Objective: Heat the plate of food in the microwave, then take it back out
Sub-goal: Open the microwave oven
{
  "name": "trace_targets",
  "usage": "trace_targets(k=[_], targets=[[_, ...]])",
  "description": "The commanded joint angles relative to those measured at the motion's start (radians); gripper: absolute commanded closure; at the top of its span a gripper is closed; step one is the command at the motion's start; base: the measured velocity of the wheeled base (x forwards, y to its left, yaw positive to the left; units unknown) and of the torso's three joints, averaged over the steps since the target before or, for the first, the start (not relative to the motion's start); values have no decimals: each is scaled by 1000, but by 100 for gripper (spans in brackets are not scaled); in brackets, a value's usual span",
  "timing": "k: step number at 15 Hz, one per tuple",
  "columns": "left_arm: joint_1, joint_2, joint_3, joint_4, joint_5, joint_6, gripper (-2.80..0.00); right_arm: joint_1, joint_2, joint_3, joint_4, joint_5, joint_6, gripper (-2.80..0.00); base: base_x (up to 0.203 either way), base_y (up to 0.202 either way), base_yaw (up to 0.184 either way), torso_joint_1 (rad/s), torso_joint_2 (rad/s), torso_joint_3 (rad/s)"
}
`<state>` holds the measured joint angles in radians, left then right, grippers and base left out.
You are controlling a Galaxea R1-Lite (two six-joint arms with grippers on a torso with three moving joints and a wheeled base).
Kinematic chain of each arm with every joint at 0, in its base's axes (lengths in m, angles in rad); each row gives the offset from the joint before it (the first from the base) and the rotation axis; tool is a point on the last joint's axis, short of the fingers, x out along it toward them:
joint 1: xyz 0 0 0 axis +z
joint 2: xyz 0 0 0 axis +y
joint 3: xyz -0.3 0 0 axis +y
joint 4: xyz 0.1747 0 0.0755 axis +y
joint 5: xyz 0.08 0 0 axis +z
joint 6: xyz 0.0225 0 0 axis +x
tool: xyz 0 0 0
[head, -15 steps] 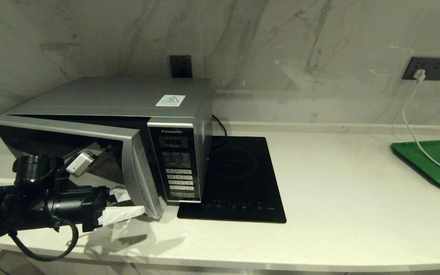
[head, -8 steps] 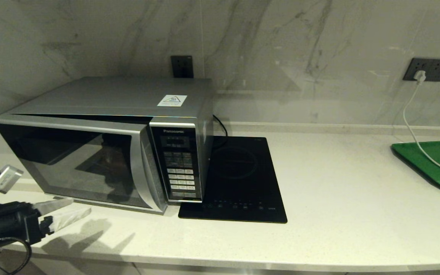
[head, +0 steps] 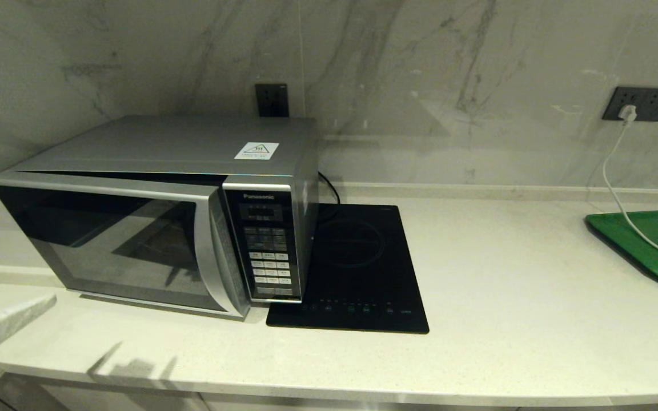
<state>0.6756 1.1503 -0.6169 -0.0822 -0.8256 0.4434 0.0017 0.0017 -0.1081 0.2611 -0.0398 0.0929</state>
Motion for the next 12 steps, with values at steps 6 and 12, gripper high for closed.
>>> trace_targets(k=[6, 12], targets=[[-495, -76, -546, 473, 747, -244, -280, 0, 0, 1, 1, 0, 1, 0, 0, 0, 0, 0, 0, 0], [-882, 123, -674, 305, 1169, -340, -280, 0, 0, 1, 1, 0, 1, 0, 0, 0, 0, 0, 0, 0]])
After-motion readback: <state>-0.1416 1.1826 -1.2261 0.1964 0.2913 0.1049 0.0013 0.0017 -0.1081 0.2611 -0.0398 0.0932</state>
